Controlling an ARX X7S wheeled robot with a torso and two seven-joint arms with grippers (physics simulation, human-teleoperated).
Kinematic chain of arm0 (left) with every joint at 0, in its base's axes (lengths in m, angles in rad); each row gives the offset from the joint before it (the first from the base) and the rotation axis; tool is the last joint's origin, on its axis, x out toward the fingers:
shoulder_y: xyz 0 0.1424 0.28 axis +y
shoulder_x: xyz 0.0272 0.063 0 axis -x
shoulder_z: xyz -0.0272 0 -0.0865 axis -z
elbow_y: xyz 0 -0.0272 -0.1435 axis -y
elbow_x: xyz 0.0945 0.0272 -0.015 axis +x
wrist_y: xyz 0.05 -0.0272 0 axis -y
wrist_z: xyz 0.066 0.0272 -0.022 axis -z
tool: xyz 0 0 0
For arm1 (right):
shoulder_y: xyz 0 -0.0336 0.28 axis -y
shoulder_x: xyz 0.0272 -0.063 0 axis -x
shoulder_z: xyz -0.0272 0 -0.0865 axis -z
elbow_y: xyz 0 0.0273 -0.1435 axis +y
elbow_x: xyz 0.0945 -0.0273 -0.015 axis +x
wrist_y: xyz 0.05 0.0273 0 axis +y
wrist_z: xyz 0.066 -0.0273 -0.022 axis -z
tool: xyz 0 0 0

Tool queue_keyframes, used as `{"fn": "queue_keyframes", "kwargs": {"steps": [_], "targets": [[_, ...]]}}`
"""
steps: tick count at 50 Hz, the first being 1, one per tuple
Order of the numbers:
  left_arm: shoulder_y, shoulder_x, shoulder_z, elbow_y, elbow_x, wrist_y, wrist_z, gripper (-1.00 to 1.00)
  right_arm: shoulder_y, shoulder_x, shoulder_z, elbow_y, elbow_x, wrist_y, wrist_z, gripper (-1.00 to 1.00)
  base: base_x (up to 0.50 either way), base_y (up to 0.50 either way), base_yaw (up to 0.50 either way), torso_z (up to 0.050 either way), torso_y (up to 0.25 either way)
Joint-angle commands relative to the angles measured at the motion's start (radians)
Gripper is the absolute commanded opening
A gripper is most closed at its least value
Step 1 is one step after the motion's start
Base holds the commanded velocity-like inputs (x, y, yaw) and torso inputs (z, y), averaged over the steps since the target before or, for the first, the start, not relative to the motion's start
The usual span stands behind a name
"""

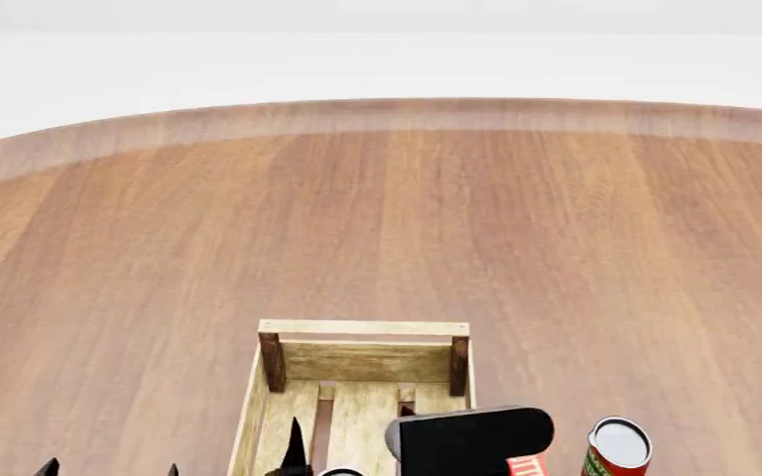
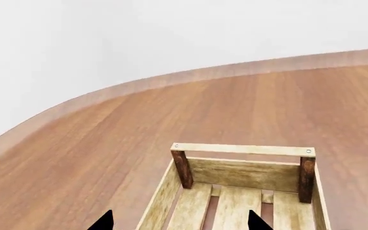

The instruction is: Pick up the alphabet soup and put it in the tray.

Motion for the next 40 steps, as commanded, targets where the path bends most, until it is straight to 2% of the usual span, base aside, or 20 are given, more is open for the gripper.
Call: {"fn": "queue_keyframes", "kwargs": {"steps": [1, 40], "targets": [[0.011, -0.017, -0.009, 0.076, -0.028, -0.021, -0.012, 1.00, -0.041, 0.026, -0.001, -0.091, -0.067, -0.115, -0.015, 1.00, 0.00, 0.00, 0.00, 0.000, 0.000], [0.051, -0.082, -0.004, 0.364, -0.049, -0.106, -0.079, 1.00, -0.079, 0.093, 0.019, -0.280, -0.101, -0.154, 0.050, 1.00, 0.00, 0.00, 0.00, 0.000, 0.000]]}}
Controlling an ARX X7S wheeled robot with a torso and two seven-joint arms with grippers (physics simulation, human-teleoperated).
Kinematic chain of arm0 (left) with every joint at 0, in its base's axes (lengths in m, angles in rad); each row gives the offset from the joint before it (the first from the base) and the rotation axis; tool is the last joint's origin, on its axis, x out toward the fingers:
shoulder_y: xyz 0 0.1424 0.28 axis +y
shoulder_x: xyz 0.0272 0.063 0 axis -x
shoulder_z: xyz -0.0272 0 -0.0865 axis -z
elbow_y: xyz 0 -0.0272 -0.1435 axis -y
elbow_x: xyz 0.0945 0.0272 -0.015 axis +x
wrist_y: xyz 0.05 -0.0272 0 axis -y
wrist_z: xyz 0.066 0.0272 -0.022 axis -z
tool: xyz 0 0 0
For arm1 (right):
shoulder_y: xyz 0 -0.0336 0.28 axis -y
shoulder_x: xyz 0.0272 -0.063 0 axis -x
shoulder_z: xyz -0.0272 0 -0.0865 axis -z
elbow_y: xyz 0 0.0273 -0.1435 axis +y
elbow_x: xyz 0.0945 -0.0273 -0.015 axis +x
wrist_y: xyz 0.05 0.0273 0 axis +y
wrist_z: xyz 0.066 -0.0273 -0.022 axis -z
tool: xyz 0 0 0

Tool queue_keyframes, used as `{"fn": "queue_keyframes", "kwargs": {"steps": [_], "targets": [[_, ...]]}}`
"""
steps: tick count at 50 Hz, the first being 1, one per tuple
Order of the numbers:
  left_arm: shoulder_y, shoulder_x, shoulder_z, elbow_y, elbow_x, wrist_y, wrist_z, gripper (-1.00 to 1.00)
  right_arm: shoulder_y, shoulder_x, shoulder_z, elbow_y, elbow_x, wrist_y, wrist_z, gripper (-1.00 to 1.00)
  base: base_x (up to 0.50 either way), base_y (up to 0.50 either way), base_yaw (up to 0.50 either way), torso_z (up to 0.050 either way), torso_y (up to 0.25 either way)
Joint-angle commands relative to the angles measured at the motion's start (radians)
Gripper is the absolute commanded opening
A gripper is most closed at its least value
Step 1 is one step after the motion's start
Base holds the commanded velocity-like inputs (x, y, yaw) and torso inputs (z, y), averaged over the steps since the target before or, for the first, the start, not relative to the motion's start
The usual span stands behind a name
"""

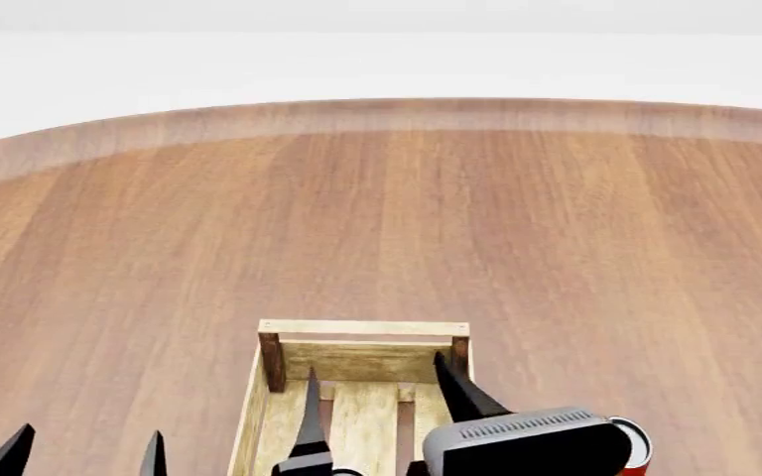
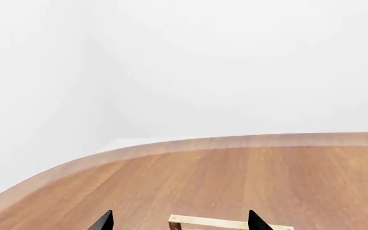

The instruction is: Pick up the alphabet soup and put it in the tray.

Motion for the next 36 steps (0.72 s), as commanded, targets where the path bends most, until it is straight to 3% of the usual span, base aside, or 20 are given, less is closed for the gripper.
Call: {"fn": "queue_keyframes", "kwargs": {"steps": [1, 36], "targets": [[0.008, -0.014, 0.003, 0.068, -0.005, -0.022, -0.016, 1.00, -0.003, 0.019, 0.005, -0.061, -0.008, -0.001, 0.023, 1.00, 0.00, 0.00, 0.00, 0.000, 0.000], [0.020, -0.068, -0.005, 0.310, -0.051, -0.096, -0.074, 1.00, -0.037, 0.067, 0.010, -0.194, -0.093, -0.053, 0.077, 1.00, 0.00, 0.00, 0.00, 0.000, 0.000]]}}
